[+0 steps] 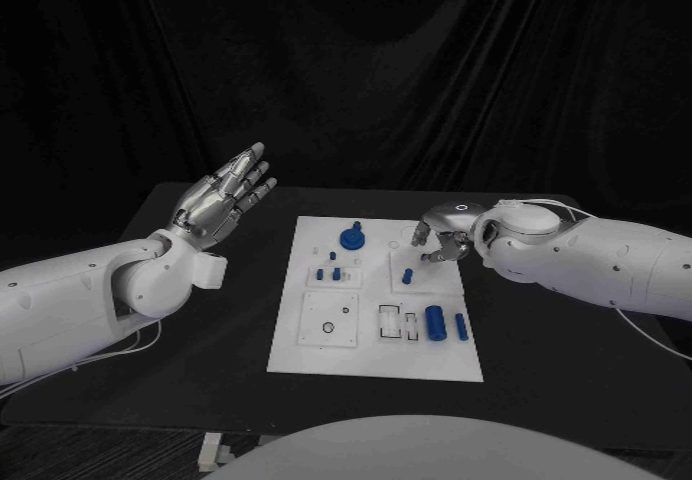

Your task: Assemble the parts on the task board

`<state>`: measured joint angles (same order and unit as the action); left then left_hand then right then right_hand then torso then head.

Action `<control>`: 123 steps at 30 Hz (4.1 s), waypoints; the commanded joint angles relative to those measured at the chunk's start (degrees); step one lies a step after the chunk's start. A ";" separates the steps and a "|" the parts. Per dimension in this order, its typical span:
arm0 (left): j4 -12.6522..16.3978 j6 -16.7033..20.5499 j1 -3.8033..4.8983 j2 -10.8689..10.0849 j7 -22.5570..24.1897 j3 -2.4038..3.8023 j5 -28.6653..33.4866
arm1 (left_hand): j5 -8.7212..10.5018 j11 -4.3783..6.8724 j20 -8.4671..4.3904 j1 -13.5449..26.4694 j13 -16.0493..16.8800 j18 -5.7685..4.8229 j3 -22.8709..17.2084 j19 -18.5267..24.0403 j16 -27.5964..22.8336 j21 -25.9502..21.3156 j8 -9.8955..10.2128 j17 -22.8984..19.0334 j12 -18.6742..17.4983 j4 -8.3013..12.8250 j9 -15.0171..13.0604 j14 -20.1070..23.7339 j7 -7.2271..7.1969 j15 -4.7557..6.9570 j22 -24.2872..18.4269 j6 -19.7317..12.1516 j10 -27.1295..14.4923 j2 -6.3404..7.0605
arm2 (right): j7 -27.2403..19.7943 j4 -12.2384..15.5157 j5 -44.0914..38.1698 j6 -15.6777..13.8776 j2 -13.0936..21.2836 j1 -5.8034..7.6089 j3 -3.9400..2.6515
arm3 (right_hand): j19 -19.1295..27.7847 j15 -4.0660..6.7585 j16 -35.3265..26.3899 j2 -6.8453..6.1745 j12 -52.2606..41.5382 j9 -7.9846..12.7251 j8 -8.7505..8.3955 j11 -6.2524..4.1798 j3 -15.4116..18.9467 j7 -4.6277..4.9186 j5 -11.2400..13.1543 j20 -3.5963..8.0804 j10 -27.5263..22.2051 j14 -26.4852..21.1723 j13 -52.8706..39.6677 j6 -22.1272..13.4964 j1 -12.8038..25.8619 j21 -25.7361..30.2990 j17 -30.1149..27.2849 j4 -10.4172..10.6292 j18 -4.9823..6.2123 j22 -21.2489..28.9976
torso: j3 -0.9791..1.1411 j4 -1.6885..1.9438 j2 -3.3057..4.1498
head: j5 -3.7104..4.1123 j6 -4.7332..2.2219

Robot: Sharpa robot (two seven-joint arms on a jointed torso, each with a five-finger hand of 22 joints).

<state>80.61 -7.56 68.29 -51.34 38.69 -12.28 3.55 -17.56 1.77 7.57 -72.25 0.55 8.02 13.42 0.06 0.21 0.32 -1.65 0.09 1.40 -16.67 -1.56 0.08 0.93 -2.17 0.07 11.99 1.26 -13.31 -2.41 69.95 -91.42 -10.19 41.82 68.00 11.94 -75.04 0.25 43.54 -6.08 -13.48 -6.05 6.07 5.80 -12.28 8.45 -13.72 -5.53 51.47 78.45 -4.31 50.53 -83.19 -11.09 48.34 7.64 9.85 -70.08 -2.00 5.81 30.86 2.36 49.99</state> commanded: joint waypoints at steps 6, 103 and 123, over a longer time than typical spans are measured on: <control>-0.70 -1.13 -0.15 0.32 5.02 0.06 0.46 | -1.86 -1.18 1.88 -4.13 0.14 1.42 -0.09 -0.06 -0.21 -0.32 -0.08 -0.09 0.65 0.96 -0.11 -0.08 0.60 -1.90 -0.07 0.89 0.00 0.44 | 0.88 -1.75 -0.48 0.79 -0.93 -0.97 -0.04 | 0.88 0.38 -0.91 0.37 1.27 0.46 -0.22 -0.03 -2.22 -1.03 -7.71 0.31 -1.05 -2.34 0.59 0.82 -0.82 -0.03 -1.35 -1.65 0.51 -1.90 | -0.06 0.08 -0.09 | -0.24 0.01; -2.98 -3.75 -1.93 2.02 0.17 0.06 0.46 | -12.08 -4.48 8.72 -10.62 0.71 2.30 -3.02 -0.78 1.96 0.25 -2.14 0.60 4.25 9.58 -0.82 -1.07 3.83 -6.88 1.96 6.17 0.78 -0.06 | -1.33 1.08 -0.48 -12.02 0.87 -0.79 -0.05 | 1.42 0.61 0.77 0.69 -3.92 -6.27 4.25 -2.00 -7.24 -0.91 -5.68 0.81 13.33 -2.28 -1.03 10.47 -1.66 -1.76 -1.69 -7.17 0.43 -6.43 | -0.12 0.09 -0.26 | -0.15 0.01; -3.53 -3.33 -2.19 2.31 0.58 0.05 0.46 | -12.13 -4.76 7.05 -9.51 0.69 2.28 -3.38 -0.45 0.91 -0.01 -2.42 0.26 4.45 10.39 -0.82 -0.39 4.02 -5.15 1.08 6.14 0.65 -0.18 | 0.70 18.74 -4.61 -11.17 2.27 1.90 -0.04 | 1.09 0.79 1.74 0.35 -3.56 -6.25 3.63 -2.12 -7.30 -0.88 -5.56 1.00 13.97 -1.43 -0.88 10.00 -2.05 -2.45 -1.01 -7.70 0.45 -6.45 | -0.14 0.03 -0.35 | -0.40 0.01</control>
<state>77.05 -10.61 66.17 -49.11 38.32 -12.28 3.68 -29.39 -2.59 14.85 -82.19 1.19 9.76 10.01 -0.34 1.31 0.33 -3.87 0.40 5.55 -6.62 -2.29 -0.21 4.50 -7.77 1.20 18.04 1.95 -13.51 -3.25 88.20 -92.77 -21.30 44.35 70.23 11.91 -73.81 0.99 44.92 -5.66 -17.17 -12.32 10.02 4.85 -19.55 7.67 -19.41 -4.72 63.86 76.54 -5.09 60.71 -84.84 -13.35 47.32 0.20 9.85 -74.94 -2.12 5.81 30.56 2.11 49.99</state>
